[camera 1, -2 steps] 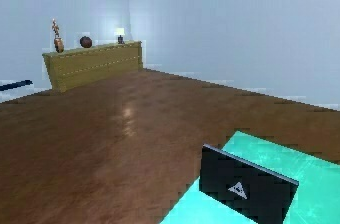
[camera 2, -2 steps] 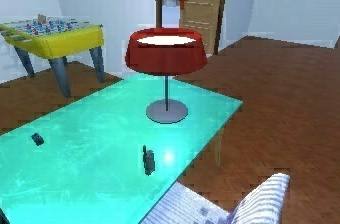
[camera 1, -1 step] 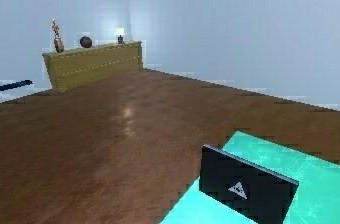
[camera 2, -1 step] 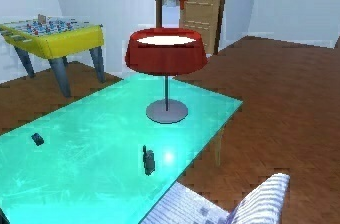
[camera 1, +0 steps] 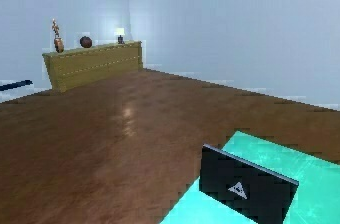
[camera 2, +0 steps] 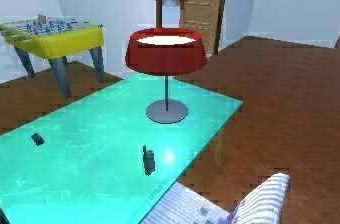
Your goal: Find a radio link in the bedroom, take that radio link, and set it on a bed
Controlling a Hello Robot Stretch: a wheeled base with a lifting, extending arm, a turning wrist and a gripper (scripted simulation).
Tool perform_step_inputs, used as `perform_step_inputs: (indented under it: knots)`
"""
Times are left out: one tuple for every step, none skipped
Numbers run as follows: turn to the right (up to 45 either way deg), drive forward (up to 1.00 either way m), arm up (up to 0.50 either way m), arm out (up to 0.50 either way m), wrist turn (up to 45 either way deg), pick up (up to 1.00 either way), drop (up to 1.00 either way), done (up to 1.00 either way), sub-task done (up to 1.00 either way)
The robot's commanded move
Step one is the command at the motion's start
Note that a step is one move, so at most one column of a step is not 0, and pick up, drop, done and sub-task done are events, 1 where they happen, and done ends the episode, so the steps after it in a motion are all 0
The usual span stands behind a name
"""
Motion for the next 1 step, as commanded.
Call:
perform_step_inputs:
  knots:
    - [0.0, 0.00, 0.00, 0.32, 0.0, 0.00, 0.00, 0.00, 0.00]
